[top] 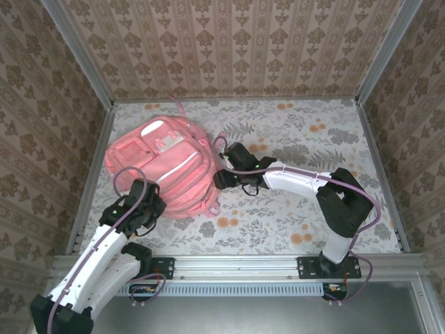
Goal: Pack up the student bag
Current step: Rotate the student bag at the top-center of the table.
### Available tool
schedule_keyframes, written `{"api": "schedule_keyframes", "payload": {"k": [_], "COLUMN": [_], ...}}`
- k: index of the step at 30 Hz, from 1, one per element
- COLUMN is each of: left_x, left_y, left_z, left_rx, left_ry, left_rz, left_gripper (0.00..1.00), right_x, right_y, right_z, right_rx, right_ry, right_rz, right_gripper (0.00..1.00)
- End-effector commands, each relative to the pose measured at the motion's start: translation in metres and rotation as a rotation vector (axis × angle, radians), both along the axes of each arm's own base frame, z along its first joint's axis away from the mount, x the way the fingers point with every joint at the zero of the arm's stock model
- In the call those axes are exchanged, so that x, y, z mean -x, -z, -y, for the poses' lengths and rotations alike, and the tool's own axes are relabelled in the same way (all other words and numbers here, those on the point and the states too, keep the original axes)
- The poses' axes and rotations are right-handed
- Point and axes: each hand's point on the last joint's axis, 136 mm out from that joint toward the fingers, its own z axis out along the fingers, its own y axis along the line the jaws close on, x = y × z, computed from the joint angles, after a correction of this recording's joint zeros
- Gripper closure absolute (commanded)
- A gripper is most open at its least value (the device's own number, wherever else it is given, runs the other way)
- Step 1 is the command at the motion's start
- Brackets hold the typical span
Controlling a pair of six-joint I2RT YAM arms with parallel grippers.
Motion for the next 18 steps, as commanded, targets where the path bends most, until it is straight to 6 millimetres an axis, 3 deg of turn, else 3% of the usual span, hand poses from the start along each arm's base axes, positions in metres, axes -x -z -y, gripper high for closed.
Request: {"api": "schedule_keyframes", "payload": {"k": [1,6,12,16,18], "left_x": [-0.012,-0.010,-0.010,-0.011,-0.012], "left_y": [-0.013,-0.010,-0.010,-0.009,-0.008], "left_z": [0.002,0.001,-0.002,-0.004,-0.005], "left_rx": [-0.006,0.001,-0.010,-0.014,-0.013], "left_ry": [0.029,0.027,0.031,0.037,0.040], "left_rz": [0.059,0.054,0.053,0.053,0.051], "left_gripper": [1.00,1.00,1.00,1.00,1.00], "right_x": [-0.017,-0.034,-0.042,-0.042,-0.041], "right_y": [-0.026,-0.017,0.007,-0.008,-0.025], "right_z": [-0.019,-0.038,-0.050,-0.056,-0.057], "right_rx": [-0.157,-0.232,-0.283,-0.367,-0.406], "right_ry": [0.050,0.037,0.043,0.030,0.020], "right_rz": [-0.058,-0.134,-0.236,-0.223,-0.192], "right_gripper": [0.39,0.39,0.41,0.86,0.97]}}
